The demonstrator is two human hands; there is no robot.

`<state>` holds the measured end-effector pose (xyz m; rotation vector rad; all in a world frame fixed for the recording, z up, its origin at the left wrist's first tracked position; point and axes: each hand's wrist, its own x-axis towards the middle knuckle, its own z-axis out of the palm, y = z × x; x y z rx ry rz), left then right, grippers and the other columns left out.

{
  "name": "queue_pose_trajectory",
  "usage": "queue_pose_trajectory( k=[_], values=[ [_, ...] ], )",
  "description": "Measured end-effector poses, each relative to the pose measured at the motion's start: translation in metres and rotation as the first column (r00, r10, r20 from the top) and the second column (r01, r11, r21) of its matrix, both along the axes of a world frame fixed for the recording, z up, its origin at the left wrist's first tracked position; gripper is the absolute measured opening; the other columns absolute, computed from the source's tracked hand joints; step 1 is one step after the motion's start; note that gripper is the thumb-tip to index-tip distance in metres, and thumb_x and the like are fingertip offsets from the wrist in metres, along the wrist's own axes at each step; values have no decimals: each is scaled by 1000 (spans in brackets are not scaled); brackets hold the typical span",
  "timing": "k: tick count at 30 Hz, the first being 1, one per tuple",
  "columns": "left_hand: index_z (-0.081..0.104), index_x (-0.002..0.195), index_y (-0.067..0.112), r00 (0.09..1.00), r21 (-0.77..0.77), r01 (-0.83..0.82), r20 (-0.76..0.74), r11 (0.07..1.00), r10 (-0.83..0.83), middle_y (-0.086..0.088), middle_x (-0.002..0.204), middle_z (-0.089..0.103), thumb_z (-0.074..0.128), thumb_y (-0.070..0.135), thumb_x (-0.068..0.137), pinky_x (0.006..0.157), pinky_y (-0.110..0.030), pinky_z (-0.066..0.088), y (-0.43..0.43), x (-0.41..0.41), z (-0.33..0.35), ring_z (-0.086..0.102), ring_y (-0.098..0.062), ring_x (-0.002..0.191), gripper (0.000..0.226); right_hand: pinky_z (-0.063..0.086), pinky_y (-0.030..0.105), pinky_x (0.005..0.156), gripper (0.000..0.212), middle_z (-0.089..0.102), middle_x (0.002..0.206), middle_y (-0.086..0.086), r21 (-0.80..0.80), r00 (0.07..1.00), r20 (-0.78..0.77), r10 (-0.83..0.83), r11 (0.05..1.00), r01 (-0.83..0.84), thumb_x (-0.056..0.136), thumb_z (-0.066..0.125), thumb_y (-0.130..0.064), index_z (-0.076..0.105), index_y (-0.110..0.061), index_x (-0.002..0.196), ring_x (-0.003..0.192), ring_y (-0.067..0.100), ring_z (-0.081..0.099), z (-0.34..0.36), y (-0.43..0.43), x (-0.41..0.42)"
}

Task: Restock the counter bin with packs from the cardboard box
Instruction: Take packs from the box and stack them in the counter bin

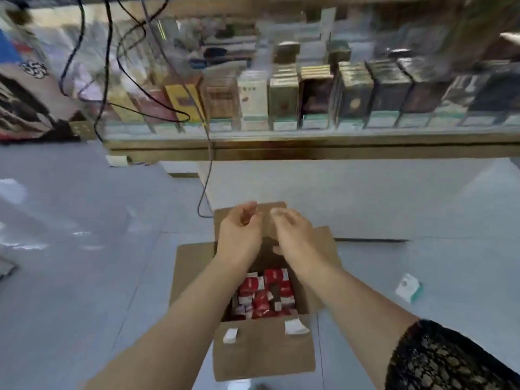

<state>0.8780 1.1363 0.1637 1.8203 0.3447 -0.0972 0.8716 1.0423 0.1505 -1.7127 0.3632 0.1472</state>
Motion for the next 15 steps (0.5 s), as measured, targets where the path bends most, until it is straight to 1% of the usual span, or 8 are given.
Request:
queue_pose_trajectory(
  k=[2, 5, 6, 9, 10, 11, 12, 15],
  values=[
    [58, 124, 16, 996, 13, 0, -88, 1000, 1, -6, 116, 64, 51, 18, 95, 98, -39, 49, 6, 5, -55, 60, -20, 106, 30, 47, 43, 99, 17, 60, 113, -11, 14, 997, -80, 18, 1000, -17, 96, 44, -40, 58, -35, 105, 110, 15, 57, -53, 8, 0],
    [61, 120, 17, 986, 55, 4, -169, 998, 6, -3, 112, 65, 52, 20, 94, 94, -40, 51, 15, 20, -132, 61, -14, 97, 28, 47, 47, 97, 36, 64, 114, -9, -7, 989, -147, -13, 1000, 12, 85, 44, -52, 63, -33, 110, 107, 17, 60, -123, 16, 7],
    [62, 119, 18, 982, 77, 7, -190, 997, 8, -1, 111, 64, 52, 20, 94, 94, -40, 51, 17, 27, -155, 60, -13, 94, 27, 47, 47, 97, 37, 64, 115, -8, -14, 986, -167, -16, 1000, 14, 85, 45, -51, 63, -32, 112, 108, 17, 60, -144, 18, 11],
    [60, 121, 17, 968, 119, 11, -250, 993, 20, 7, 98, 59, 50, 19, 95, 93, -38, 51, 24, 44, -223, 55, -5, 83, 28, 47, 44, 99, 34, 60, 120, -4, 13, 973, -230, 14, 1000, -11, 95, 46, -39, 59, -24, 123, 113, 16, 55, -203, 17, 23],
    [60, 121, 17, 963, 132, 15, -270, 991, 21, 7, 97, 58, 49, 18, 95, 91, -36, 51, 26, 49, -244, 53, -3, 80, 28, 47, 43, 99, 34, 59, 120, -4, 19, 967, -252, 21, 1000, -17, 96, 46, -38, 58, -23, 124, 114, 17, 55, -221, 17, 27],
    [59, 123, 16, 956, 147, 26, -293, 989, 19, 5, 100, 58, 49, 17, 96, 89, -33, 51, 28, 53, -264, 53, -3, 79, 29, 46, 43, 100, 35, 59, 121, -3, 22, 963, -268, 22, 1000, -17, 97, 45, -38, 58, -22, 125, 114, 17, 54, -237, 17, 30],
    [58, 124, 16, 946, 158, 39, -323, 987, 14, 3, 106, 59, 48, 17, 96, 88, -33, 51, 30, 58, -283, 55, -6, 81, 30, 45, 43, 101, 35, 58, 121, -2, 21, 958, -285, 20, 1000, -14, 97, 45, -37, 57, -21, 126, 114, 17, 54, -253, 17, 34],
    [57, 124, 16, 913, 182, 64, -407, 981, 16, -5, 115, 62, 50, 19, 94, 91, -41, 53, 34, 69, -337, 63, -21, 95, 31, 43, 43, 103, 37, 58, 124, 0, 8, 936, -351, 0, 1000, 3, 96, 45, -38, 56, -20, 127, 118, 20, 53, -292, 18, 47]
  ],
)
